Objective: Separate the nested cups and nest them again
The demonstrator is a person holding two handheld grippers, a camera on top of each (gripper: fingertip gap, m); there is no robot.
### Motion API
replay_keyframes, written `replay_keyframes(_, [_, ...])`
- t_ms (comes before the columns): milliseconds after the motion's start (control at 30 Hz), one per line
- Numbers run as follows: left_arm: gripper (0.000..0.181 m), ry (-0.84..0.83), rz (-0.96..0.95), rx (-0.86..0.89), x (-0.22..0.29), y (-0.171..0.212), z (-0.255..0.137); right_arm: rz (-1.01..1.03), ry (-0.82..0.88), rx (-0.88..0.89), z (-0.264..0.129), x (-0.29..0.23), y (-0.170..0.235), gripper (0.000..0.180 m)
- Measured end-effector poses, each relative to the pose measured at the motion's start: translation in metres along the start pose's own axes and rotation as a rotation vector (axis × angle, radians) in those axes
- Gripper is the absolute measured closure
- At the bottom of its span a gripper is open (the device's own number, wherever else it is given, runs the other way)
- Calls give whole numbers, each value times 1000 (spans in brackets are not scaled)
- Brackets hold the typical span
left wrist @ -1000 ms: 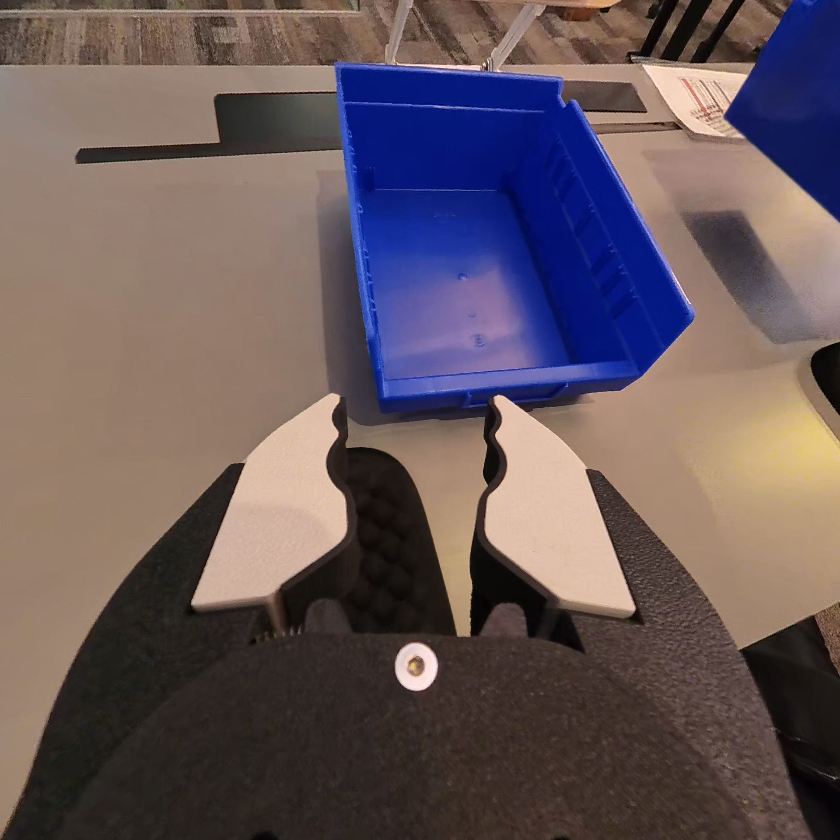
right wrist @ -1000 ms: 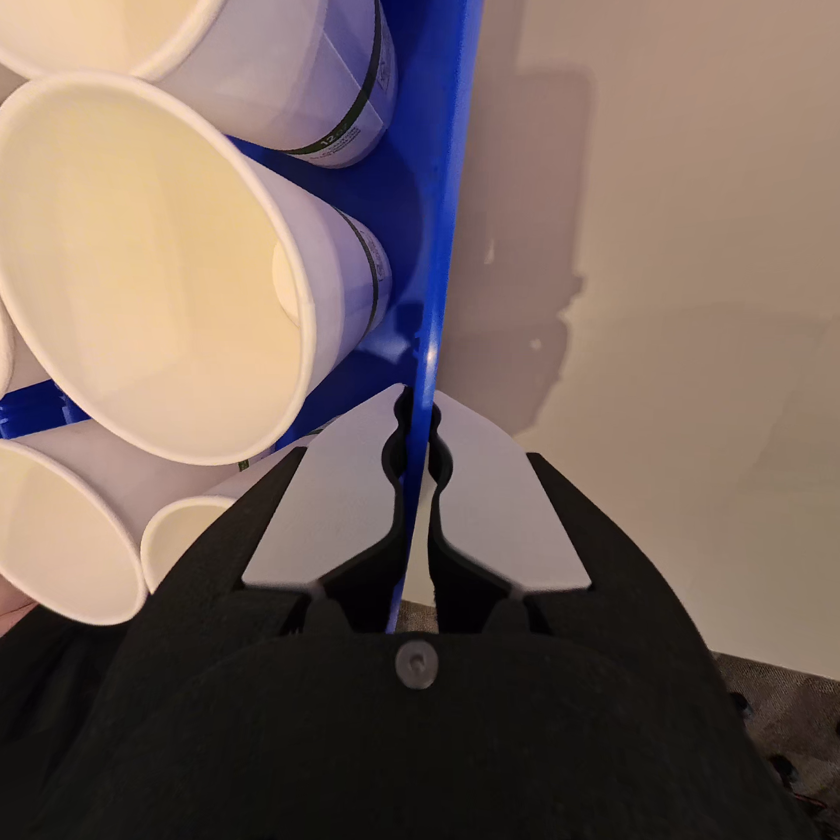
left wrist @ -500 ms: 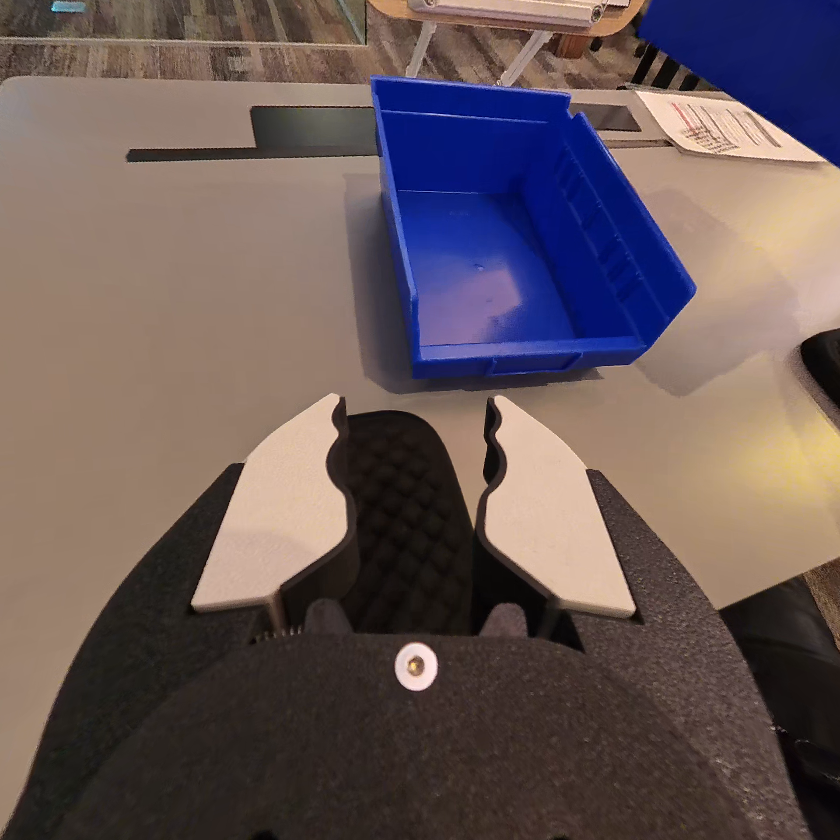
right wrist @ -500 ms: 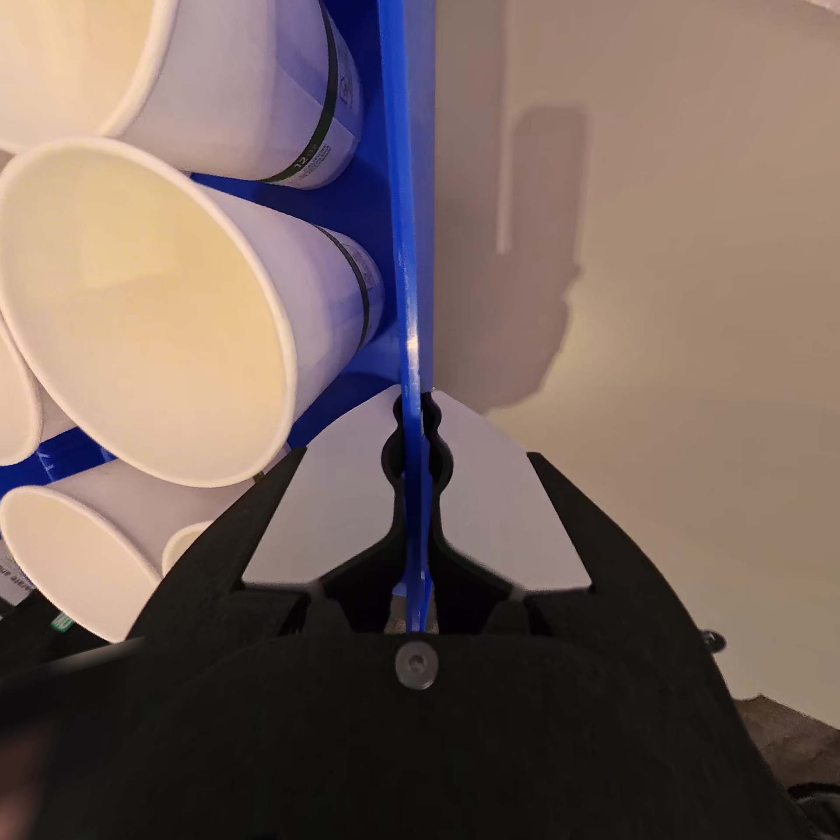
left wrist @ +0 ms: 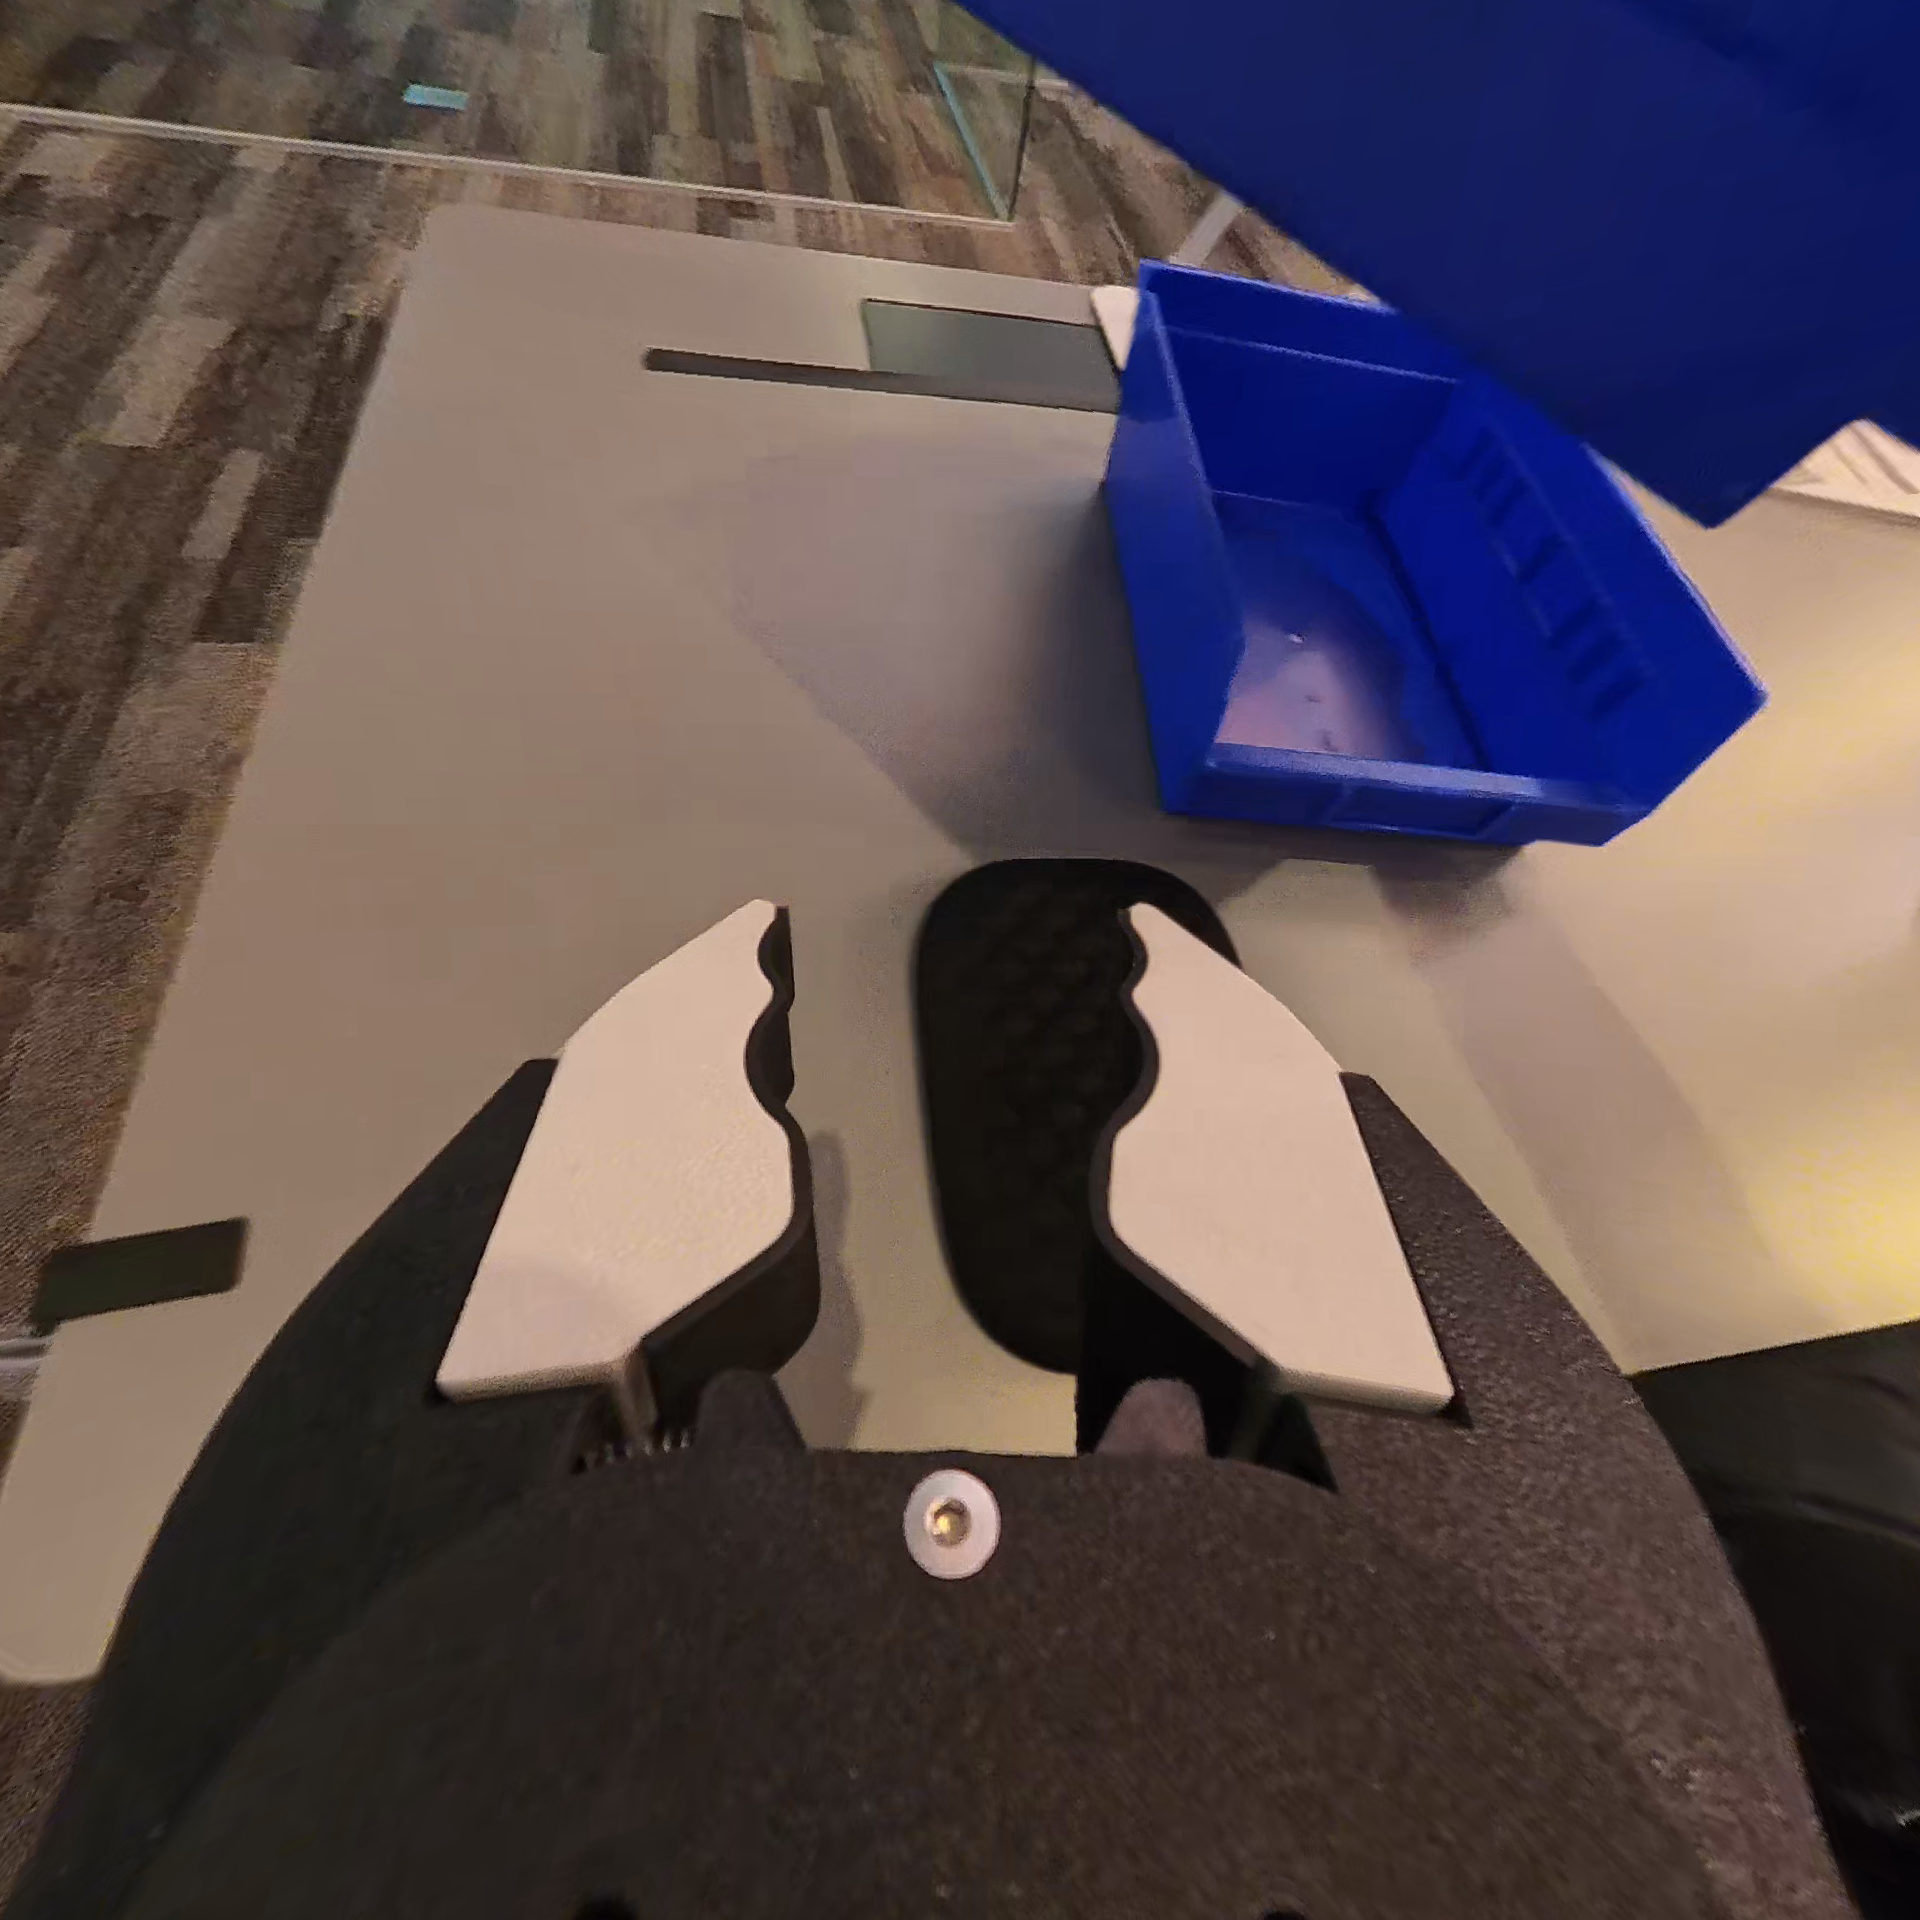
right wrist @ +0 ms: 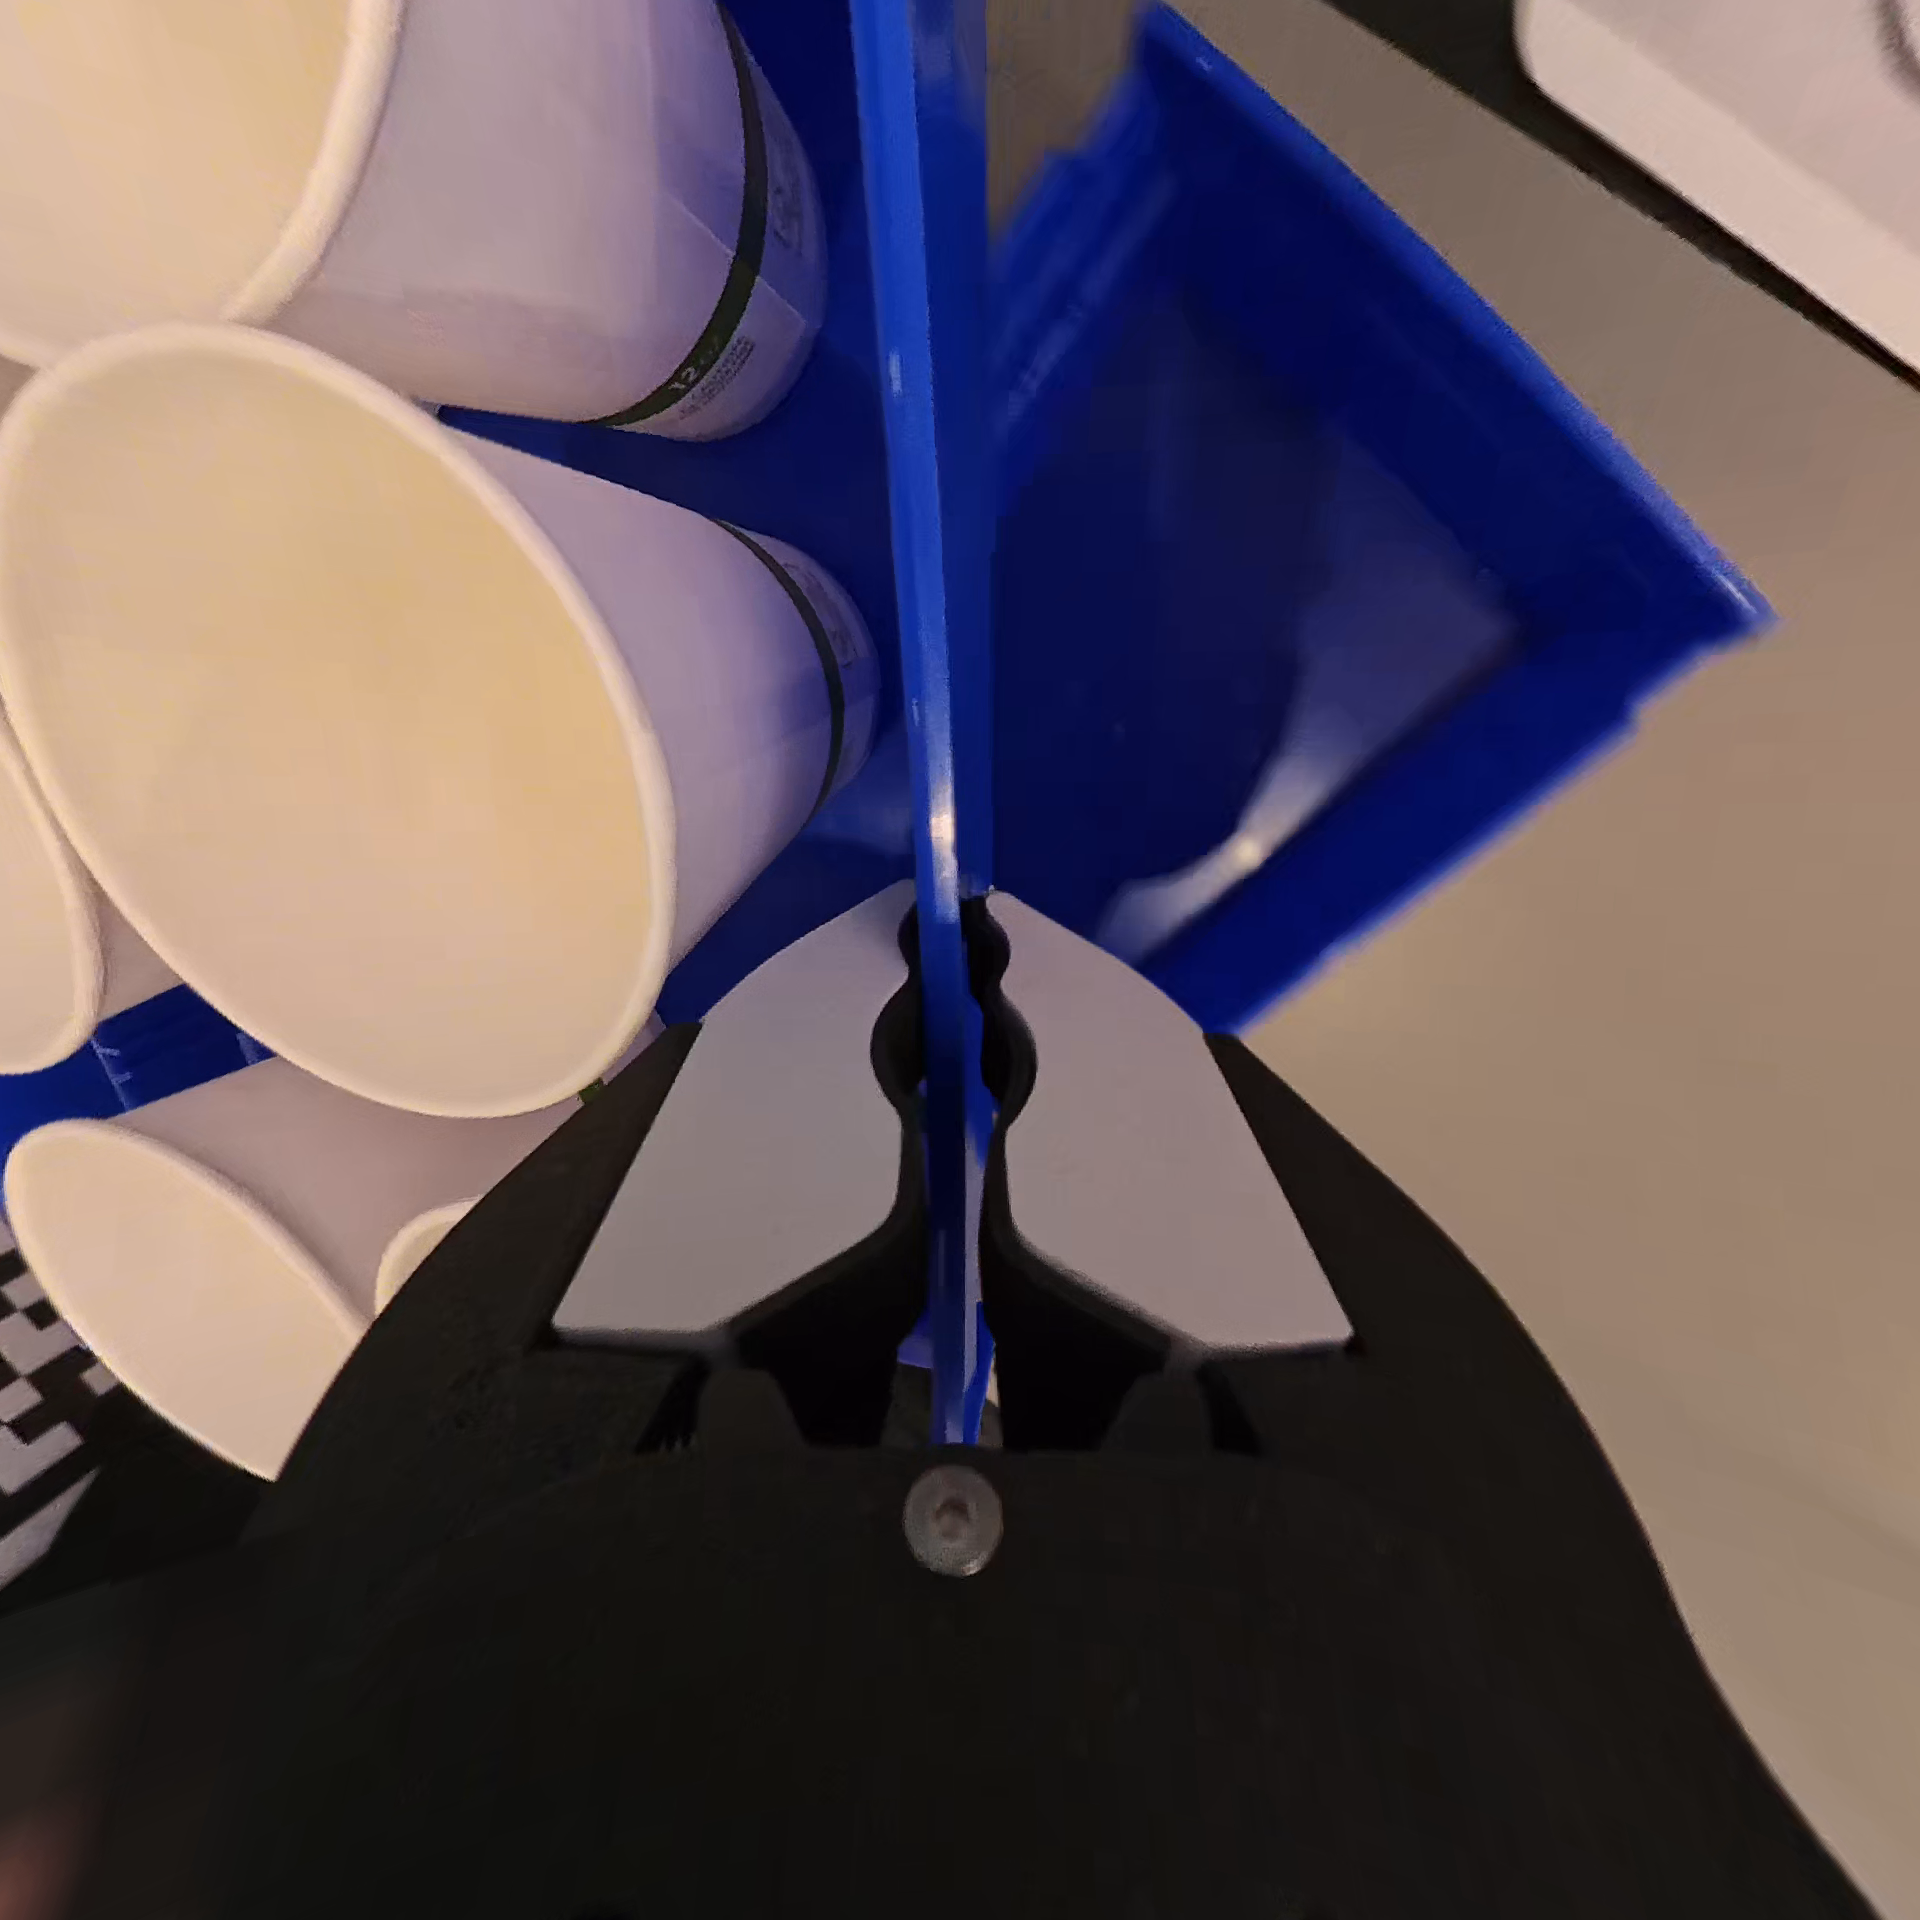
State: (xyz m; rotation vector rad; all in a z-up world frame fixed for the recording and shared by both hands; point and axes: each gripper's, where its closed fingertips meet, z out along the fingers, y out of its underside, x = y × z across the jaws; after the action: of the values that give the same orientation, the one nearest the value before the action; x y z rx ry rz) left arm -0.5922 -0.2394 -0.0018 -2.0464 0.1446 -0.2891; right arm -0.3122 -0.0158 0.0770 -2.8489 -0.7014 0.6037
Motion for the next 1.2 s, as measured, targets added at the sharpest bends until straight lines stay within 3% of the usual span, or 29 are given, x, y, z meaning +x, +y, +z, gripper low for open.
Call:
replay_keyframes(233, [121,-186,5,3,-59,-8,-14,-76,-69,10,77,-91,-77,175])
replay_keyframes(467, [119,-292,1,-3,-92,-10,-12,-88,-59,32,143,-124,-118,174])
replay_keyframes(867, [109,-284,-92,33,-109,-14,24,-4,3,74,233,-122,-119,174])
replay_keyframes(1033, [110,-295,-129,74,-113,-27,40,23,17,71,252,-121,-109,174])
replay_keyframes(1200, [109,-324,-134,-46,-125,-9,75,39,36,37,257,-118,-98,173])
